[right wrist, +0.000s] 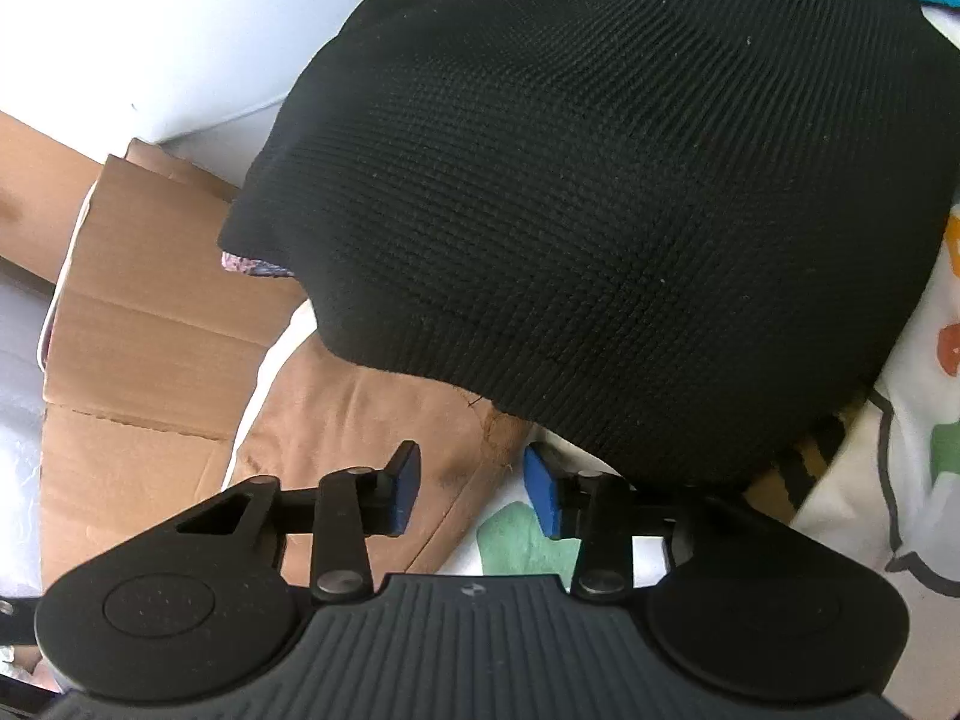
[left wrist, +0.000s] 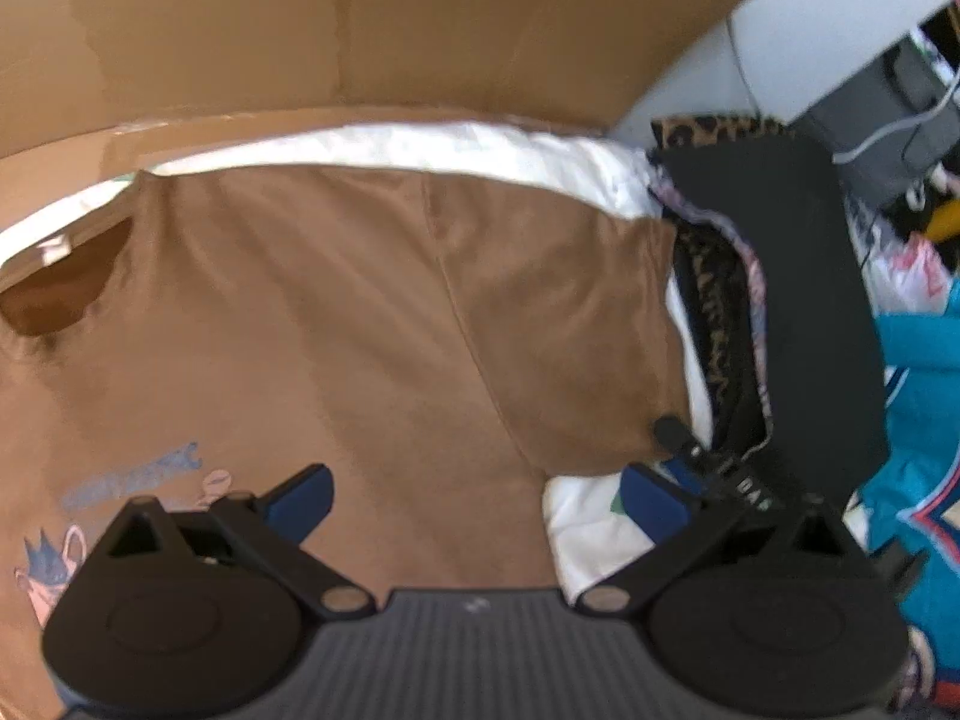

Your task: Fold clothes

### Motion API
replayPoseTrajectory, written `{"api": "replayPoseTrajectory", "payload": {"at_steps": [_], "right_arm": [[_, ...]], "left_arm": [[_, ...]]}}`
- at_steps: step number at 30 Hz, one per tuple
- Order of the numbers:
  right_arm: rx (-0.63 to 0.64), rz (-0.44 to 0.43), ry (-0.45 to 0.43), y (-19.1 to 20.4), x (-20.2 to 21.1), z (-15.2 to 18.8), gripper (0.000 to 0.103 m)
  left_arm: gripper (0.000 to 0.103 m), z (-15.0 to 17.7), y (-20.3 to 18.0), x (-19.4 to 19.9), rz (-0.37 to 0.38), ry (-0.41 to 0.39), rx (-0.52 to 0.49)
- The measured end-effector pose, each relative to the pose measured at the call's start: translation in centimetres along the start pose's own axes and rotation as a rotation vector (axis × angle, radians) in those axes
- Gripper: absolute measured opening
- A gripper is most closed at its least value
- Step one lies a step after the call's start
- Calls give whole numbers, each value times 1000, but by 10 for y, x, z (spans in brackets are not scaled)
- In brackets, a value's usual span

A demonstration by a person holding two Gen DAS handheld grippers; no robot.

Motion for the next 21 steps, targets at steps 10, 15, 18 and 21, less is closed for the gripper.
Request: {"api": "replayPoseTrajectory", "payload": {"at_steps": [10,15,18,21], "right_arm": [[-16,-21,1,2,-6,-1,3],[-18,-63,-16,11,2,-3,2],[-4,-96,-17,22,5,-6,2],[2,-131,-22,33,8,-10,2]], "left_arm": [[76,22,-14,-50,-60,57,-146],[15,31,-17,-68,-74,32,-252],[9,33,-20,-67,-68,5,-300],[8,28,-30,-61,-16,-48,-315]]}}
Point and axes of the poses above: each gripper's, at about its wrist camera, not at the fingertips, and x roughly against the way its jaws point, y to its left, z to its underside, the point moved 10 cm from there along -x, roughly the way its jaws point, and after that the axes turned 7 degrees about -z, right-handed, at the moved point
